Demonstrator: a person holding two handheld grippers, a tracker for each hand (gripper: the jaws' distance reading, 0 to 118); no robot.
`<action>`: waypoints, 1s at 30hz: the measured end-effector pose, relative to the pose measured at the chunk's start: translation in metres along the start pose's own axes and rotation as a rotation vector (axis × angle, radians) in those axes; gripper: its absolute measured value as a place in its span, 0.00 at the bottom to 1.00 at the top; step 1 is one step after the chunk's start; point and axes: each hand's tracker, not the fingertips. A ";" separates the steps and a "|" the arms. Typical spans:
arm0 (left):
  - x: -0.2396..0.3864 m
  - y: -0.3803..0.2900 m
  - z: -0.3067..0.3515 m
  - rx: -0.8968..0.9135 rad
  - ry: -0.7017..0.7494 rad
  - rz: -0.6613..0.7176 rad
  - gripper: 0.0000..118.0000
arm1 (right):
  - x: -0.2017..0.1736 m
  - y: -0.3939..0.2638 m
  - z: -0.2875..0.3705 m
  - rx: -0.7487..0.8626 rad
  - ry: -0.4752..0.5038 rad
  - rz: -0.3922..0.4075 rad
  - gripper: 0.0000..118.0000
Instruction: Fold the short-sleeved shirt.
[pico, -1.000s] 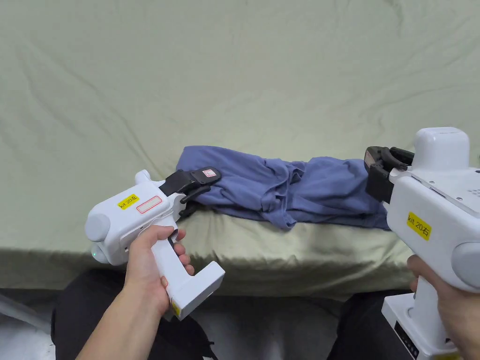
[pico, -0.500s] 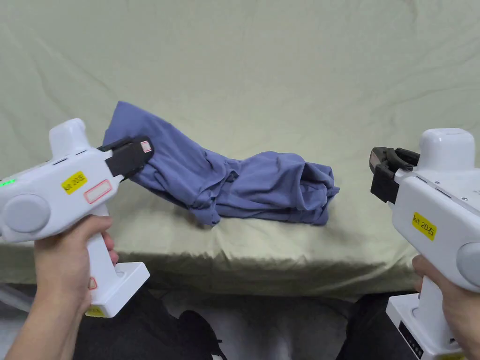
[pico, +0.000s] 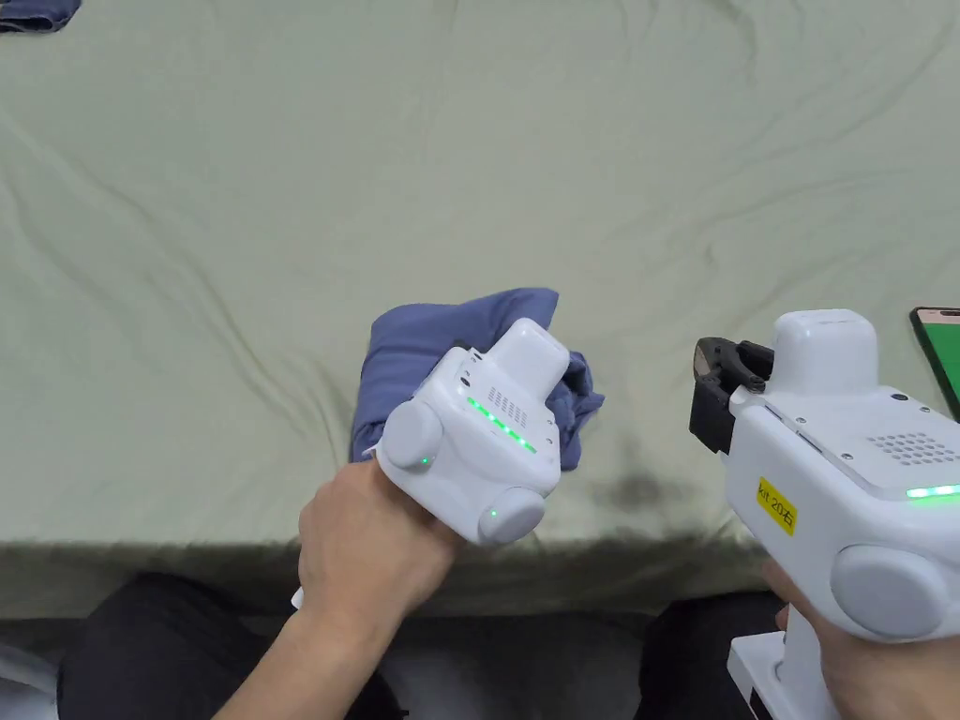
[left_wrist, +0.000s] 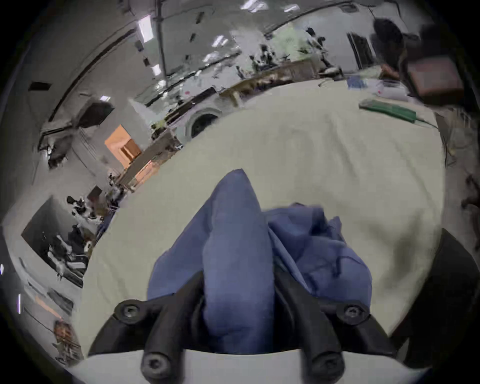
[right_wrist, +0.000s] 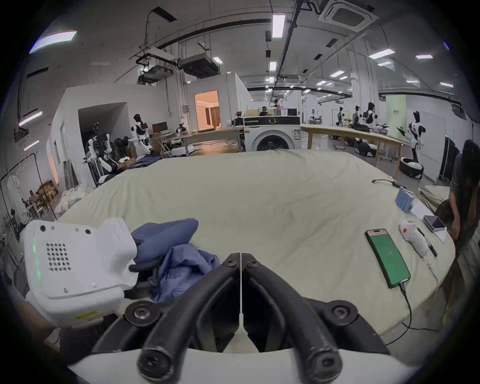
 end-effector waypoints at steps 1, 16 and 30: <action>-0.006 0.002 0.006 0.000 -0.018 0.012 0.11 | 0.003 0.001 0.001 -0.001 -0.002 0.001 0.00; -0.139 -0.030 0.022 0.103 -0.526 0.960 0.15 | 0.005 0.004 -0.017 -0.033 0.085 -0.025 0.00; -0.079 -0.025 -0.005 0.037 -0.738 0.894 0.04 | -0.007 0.011 -0.022 -0.079 0.094 0.010 0.00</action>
